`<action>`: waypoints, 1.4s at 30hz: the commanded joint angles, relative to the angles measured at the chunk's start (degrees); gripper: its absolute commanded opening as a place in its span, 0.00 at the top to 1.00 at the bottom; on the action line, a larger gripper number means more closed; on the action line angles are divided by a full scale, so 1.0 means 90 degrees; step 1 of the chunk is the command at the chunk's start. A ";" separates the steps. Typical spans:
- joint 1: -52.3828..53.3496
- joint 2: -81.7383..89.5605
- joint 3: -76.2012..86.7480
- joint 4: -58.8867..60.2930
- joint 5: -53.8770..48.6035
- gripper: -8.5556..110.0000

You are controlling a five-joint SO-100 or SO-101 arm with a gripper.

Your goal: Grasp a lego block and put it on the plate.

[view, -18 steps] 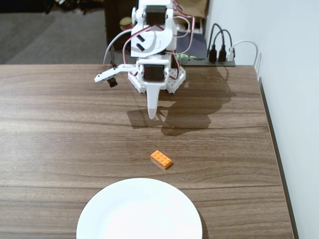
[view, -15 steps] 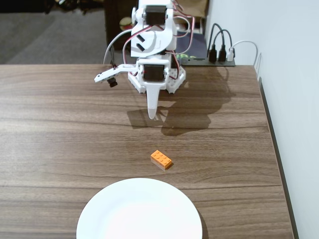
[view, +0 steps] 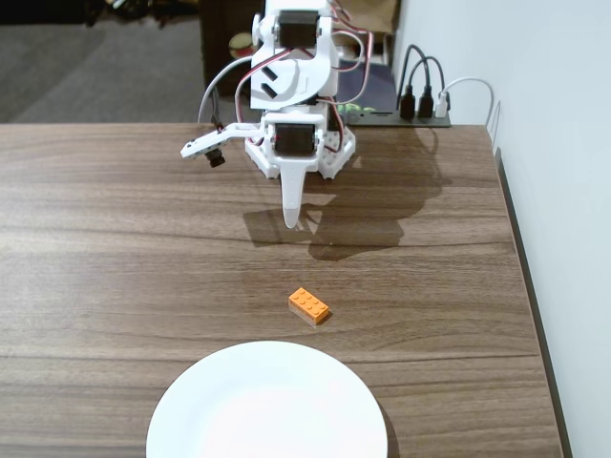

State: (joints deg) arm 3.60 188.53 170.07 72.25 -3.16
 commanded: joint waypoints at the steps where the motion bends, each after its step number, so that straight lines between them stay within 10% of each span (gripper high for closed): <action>1: -0.0020 0.0000 -0.0293 0.0039 0.0029 0.92; 42: -0.0225 0.0000 -0.0293 0.0039 -0.0127 0.92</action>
State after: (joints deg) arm 1.49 188.53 169.98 72.25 -4.13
